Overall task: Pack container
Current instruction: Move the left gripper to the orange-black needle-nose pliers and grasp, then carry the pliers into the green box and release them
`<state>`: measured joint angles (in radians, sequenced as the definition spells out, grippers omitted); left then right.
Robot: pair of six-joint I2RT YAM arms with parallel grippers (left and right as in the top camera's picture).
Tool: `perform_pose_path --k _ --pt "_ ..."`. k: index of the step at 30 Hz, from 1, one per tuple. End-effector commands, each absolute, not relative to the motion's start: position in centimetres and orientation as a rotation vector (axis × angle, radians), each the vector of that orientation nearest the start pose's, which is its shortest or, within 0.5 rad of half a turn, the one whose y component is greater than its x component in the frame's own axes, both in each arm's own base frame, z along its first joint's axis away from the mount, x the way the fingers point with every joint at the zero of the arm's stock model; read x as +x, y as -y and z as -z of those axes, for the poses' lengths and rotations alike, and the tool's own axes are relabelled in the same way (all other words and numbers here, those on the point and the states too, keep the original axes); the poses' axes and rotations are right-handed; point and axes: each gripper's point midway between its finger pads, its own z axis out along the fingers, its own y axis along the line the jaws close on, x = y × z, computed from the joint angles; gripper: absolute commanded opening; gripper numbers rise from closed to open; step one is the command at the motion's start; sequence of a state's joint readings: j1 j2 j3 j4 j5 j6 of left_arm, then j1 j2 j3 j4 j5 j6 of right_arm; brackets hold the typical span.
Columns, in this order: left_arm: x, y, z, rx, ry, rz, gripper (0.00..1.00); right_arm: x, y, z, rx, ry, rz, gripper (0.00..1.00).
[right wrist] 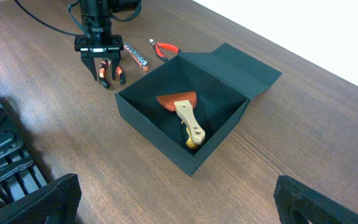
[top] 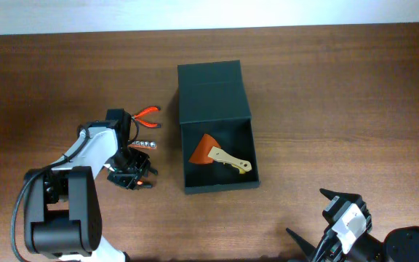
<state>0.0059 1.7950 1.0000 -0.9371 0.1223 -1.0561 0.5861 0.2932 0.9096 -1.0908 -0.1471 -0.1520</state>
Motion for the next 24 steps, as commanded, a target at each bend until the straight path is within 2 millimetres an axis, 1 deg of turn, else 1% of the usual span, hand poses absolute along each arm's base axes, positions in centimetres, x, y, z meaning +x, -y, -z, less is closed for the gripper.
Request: perform_pose_path --k 1,3,5,7,11,13,17,20,24 --pt "25.6 1.8 1.5 -1.702 -2.863 0.026 0.40 11.1 -10.2 -27.0 -0.810 -1.889 -0.422 0.99" --pt "26.0 1.9 2.0 -1.691 -2.849 0.057 0.39 11.1 -10.2 -27.0 -0.810 -1.889 -0.422 0.99" --pt "26.1 2.1 2.3 -1.686 -2.843 0.084 0.36 11.1 -10.2 -27.0 -0.810 -1.889 -0.422 0.99" --pt "26.1 2.1 2.4 -1.684 -2.840 0.088 0.32 11.1 -10.2 -27.0 -0.810 -1.889 -0.422 0.99" --pt "26.2 2.1 2.4 -1.682 -2.838 0.090 0.19 11.1 -10.2 -27.0 -0.810 -1.889 -0.422 0.99" --pt "26.3 2.1 2.3 -1.681 -2.835 0.094 0.16 11.1 -10.2 -27.0 -0.810 -1.889 -0.422 0.99" --pt "26.5 2.1 2.0 -1.673 -2.825 0.105 0.09 11.1 -10.2 -27.0 -0.810 -1.889 -0.422 0.99" --pt "26.7 2.1 1.6 -1.664 -2.814 0.118 0.07 11.1 -10.2 -27.0 -0.810 -1.889 -0.422 0.99" --pt "27.3 2.1 0.5 -1.639 -2.780 0.155 0.04 11.1 -10.2 -27.0 -0.810 -1.889 -0.422 0.99"
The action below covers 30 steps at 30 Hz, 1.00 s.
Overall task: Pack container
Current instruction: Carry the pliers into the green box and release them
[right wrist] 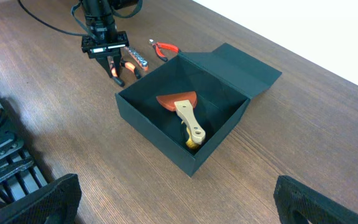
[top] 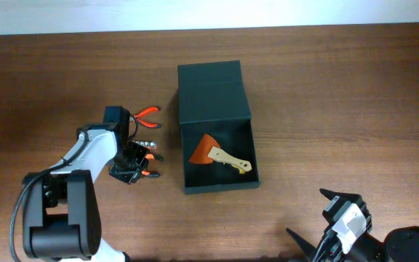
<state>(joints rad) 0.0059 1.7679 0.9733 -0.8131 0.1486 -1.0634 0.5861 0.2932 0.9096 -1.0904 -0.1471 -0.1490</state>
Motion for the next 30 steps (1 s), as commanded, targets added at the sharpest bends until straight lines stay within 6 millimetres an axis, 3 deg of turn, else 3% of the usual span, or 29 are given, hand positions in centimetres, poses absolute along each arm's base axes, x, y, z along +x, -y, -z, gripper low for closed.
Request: perform_pose_path --k 1,9,14,18,23,30 --pt "27.5 2.1 0.0 -1.628 -2.765 0.170 0.03 11.1 -10.2 -27.0 -0.810 -1.889 -0.422 0.99" --pt "29.4 2.7 -6.1 -1.452 -2.611 0.300 0.03 11.1 -10.2 -27.0 -0.810 -1.889 -0.422 0.99" --pt "29.7 4.7 -10.8 -1.277 -2.527 0.408 0.03 11.1 -10.2 -27.0 -0.810 -1.889 -0.422 0.99" --pt "29.8 8.1 -13.2 -1.172 -2.520 0.498 0.03 11.1 -10.2 -27.0 -0.811 -1.888 -0.422 0.99" --pt "30.2 14.4 -14.9 -1.084 -2.570 0.603 0.03 11.1 -10.2 -27.0 -0.810 -1.889 -0.422 0.99" --pt "30.8 22.2 -13.6 -1.037 -2.673 0.649 0.03 11.1 -10.2 -27.0 -0.810 -1.889 -0.422 0.99"
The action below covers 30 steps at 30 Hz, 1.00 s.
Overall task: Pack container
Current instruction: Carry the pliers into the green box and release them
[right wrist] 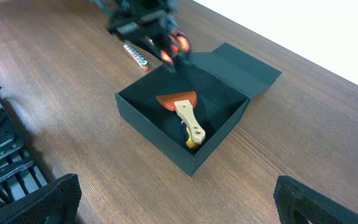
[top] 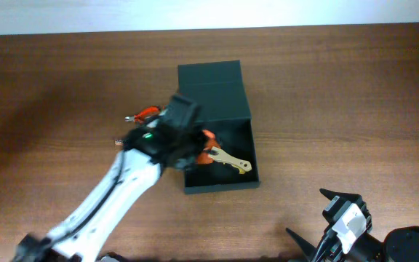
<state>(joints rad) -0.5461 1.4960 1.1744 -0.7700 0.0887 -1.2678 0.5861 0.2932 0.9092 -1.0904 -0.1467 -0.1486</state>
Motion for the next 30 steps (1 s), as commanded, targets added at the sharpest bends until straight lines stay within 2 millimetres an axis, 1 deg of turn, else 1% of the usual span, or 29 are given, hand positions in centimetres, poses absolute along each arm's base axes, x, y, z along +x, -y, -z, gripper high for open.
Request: perform_pose_path --k 1,4,7,9,13,15,19,20,21,22,23,24,26,28,30 --pt "31.0 23.1 -13.2 -1.033 -2.683 0.658 0.03 11.1 -10.2 -27.0 -0.810 -1.889 -0.422 0.99" --pt "30.9 24.9 -11.7 -1.054 -2.717 0.687 0.03 11.1 -10.2 -27.0 -0.810 -1.889 -0.422 0.99" --pt "30.3 25.7 -10.1 -1.107 -2.759 0.665 0.03 11.1 -10.2 -27.0 -0.810 -1.889 -0.422 0.99" --pt "30.1 25.8 -9.0 -1.144 -2.774 0.634 0.03 11.1 -10.2 -27.0 -0.810 -1.889 -0.422 0.99" --pt "29.9 25.9 -7.5 -1.250 -2.781 0.596 0.03 11.1 -10.2 -27.0 -0.810 -1.889 -0.422 0.99" --pt "29.9 25.8 -7.1 -1.299 -2.774 0.581 0.04 11.1 -10.2 -27.0 -0.810 -1.889 -0.422 0.99" --pt "29.9 25.8 -6.8 -1.350 -2.759 0.575 0.04 11.1 -10.2 -27.0 -0.810 -1.889 -0.422 0.99" --pt "29.9 25.8 -6.8 -1.350 -2.759 0.574 0.09 11.1 -10.2 -27.0 -0.810 -1.889 -0.422 0.99" --pt "29.9 25.7 -6.8 -1.349 -2.757 0.572 0.15 11.1 -10.2 -27.0 -0.810 -1.889 -0.422 0.99" --pt "29.9 25.7 -6.8 -1.349 -2.756 0.572 0.27 11.1 -10.2 -27.0 -0.810 -1.889 -0.422 0.99" --pt "29.9 25.7 -6.8 -1.348 -2.757 0.572 0.44 11.1 -10.2 -27.0 -0.810 -1.889 -0.422 0.99" --pt "29.9 25.7 -6.8 -1.349 -2.757 0.571 0.58 11.1 -10.2 -27.0 -0.810 -1.889 -0.422 0.99" --pt "29.9 25.7 -6.9 -1.347 -2.755 0.574 0.64 11.1 -10.2 -27.0 -0.810 -1.889 -0.422 0.99" --pt "30.0 25.7 -7.3 -1.342 -2.746 0.584 0.64 11.1 -10.2 -27.0 -0.810 -1.889 -0.422 0.99" --pt "30.3 25.5 -8.2 -1.329 -2.719 0.602 0.64 11.1 -10.2 -27.0 -0.810 -1.889 -0.422 0.99"
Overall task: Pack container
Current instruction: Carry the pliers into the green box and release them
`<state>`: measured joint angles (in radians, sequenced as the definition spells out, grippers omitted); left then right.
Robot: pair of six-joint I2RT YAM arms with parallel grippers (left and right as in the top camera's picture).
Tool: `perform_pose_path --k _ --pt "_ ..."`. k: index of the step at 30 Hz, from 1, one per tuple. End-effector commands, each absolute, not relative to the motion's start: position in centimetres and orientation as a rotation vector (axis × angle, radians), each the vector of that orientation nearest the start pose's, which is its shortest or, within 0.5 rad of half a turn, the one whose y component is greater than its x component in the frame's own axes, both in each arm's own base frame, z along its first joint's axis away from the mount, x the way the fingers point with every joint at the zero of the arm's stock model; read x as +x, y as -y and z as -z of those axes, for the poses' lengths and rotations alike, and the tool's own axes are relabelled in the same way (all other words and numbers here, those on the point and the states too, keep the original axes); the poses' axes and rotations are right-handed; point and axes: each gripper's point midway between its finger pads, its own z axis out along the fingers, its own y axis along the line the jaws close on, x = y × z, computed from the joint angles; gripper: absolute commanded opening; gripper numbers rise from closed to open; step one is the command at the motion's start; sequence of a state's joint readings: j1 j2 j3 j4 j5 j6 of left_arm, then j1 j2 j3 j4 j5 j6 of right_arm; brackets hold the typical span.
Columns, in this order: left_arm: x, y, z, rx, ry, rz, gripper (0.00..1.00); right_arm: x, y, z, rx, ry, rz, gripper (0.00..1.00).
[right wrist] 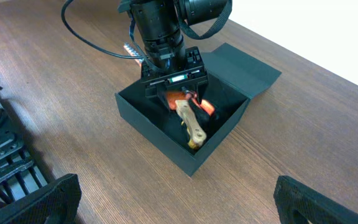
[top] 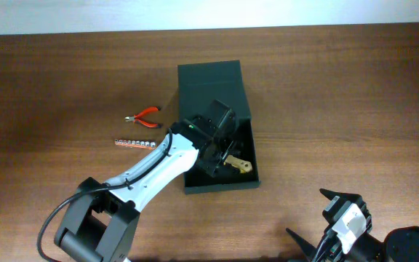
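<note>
A dark box (top: 218,185) stands mid-table with its lid (top: 212,91) laid open at the back. Inside lies an orange scraper with a wooden handle (right wrist: 191,127). My left gripper (right wrist: 191,104) reaches down into the box over the scraper, shut on an orange-handled tool (right wrist: 206,107); its jaws hide most of that tool. In the overhead view the left gripper (top: 220,149) covers the scraper's blade. My right gripper (right wrist: 179,208) hangs open above the table in front of the box, nothing between its fingers.
Red-handled pliers (top: 145,115) and a strip of metal sockets (top: 135,143) lie on the table left of the box. The right arm's base (top: 384,244) sits at the front right corner. The table's back edge runs along the top.
My left gripper, with the orange-handled tool, was over the box's left rim and is now lower, inside the box above the scraper. The right arm has not moved.
My left gripper stood on the table left of the box, around an orange-handled tool. Then it was a little nearer the socket strip with the tool. Later it held the tool at the box's left rim, and now holds it inside the box.
</note>
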<state>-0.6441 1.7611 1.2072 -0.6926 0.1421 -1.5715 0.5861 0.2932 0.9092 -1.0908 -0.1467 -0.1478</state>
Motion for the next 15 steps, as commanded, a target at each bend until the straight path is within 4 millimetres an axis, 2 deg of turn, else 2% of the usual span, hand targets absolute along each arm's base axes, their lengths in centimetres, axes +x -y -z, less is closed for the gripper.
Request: perform_pose_path --k 1,4,7,8,10,13,15 --pt "30.5 25.3 -8.8 -1.316 -2.697 0.610 0.64 11.1 -10.2 -27.0 -0.810 -1.889 -0.422 0.99" --pt "31.6 23.8 -12.2 -1.227 -2.579 0.625 0.68 11.1 -10.2 -27.0 -0.810 -1.889 -0.422 0.99" --pt "31.9 20.1 -16.0 -1.227 -2.420 0.565 0.84 11.1 -10.2 -27.0 -0.810 -1.889 -0.422 0.99" --pt "31.8 18.5 -17.0 -1.244 -2.379 0.534 0.87 11.1 -10.2 -27.0 -0.810 -1.889 -0.422 0.99" --pt "31.1 14.6 -18.7 -1.304 -2.309 0.436 0.99 11.1 -10.2 -27.0 -0.810 -1.889 -0.422 0.99" --pt "29.7 9.0 -19.8 -1.434 -2.259 0.244 0.99 11.1 -10.2 -27.0 -0.810 -1.889 -0.422 0.99" --pt "28.7 5.9 -19.8 -1.542 -2.250 0.126 0.99 11.1 -10.2 -27.0 -0.810 -1.889 -0.422 0.99"
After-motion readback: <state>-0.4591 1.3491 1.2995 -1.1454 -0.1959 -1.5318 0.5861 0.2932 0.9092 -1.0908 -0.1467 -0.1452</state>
